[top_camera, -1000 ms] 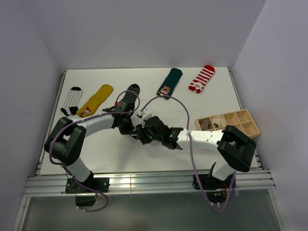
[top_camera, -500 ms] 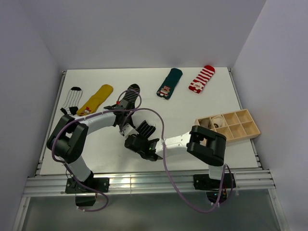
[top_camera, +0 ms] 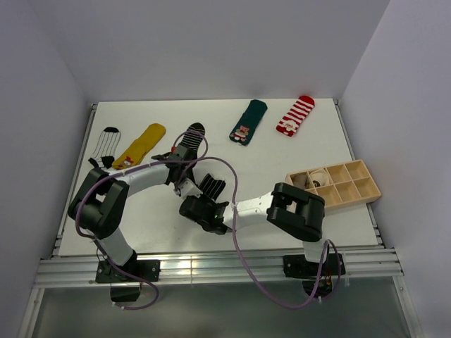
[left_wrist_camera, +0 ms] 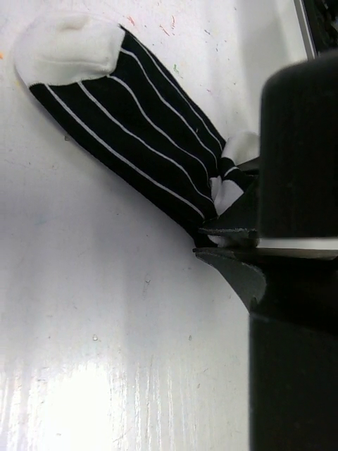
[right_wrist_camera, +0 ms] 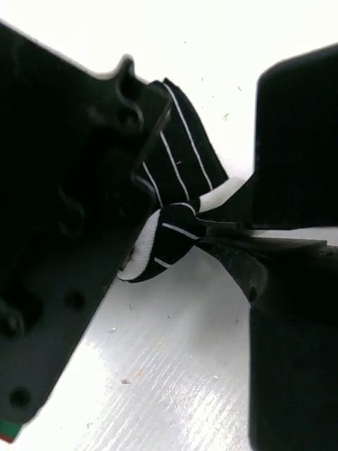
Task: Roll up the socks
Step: Roll the sock at the center of the board.
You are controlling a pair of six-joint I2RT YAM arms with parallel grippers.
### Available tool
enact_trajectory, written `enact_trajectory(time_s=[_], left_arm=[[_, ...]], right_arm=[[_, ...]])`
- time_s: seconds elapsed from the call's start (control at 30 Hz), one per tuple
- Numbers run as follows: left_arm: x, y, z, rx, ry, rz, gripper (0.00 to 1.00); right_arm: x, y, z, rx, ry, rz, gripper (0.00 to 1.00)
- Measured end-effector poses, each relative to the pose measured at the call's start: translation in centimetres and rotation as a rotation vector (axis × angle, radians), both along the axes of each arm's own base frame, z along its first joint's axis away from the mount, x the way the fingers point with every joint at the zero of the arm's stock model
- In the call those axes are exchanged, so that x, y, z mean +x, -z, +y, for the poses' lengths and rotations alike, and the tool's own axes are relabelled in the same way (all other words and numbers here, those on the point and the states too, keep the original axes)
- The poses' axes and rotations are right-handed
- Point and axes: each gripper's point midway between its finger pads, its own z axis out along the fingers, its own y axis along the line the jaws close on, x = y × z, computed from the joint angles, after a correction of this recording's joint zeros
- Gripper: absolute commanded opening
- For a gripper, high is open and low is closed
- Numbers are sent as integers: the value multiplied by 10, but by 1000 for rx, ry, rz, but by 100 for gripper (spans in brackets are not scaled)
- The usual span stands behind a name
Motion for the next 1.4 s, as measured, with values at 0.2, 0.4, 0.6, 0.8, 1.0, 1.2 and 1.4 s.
enact_trajectory(time_s=[0.2, 0.4, 0.6, 0.8, 1.0, 1.2, 1.4], left_arm=[[3, -7, 7, -9, -15, -48, 58], [12, -29, 23, -42, -101, -157, 73], [4, -45, 37, -114, -198, -268, 71], [-14, -32, 41, -189, -236, -292, 68], [-28, -19, 35, -240, -228, -270, 66], [-22, -22, 22, -293, -218, -288, 57], [-20, -5, 19, -286, -241, -247, 37]], right_arm=[[2, -4, 1, 120, -47, 151, 0], [7, -8, 3, 338, -92, 446, 0], [-1, -9, 10, 526, -128, 757, 0], [-12, -7, 14, 738, -136, 1094, 0], [-9, -6, 12, 825, -98, 1268, 0], [-7, -5, 13, 846, -79, 1338, 0], [-7, -4, 14, 855, -74, 1370, 0]])
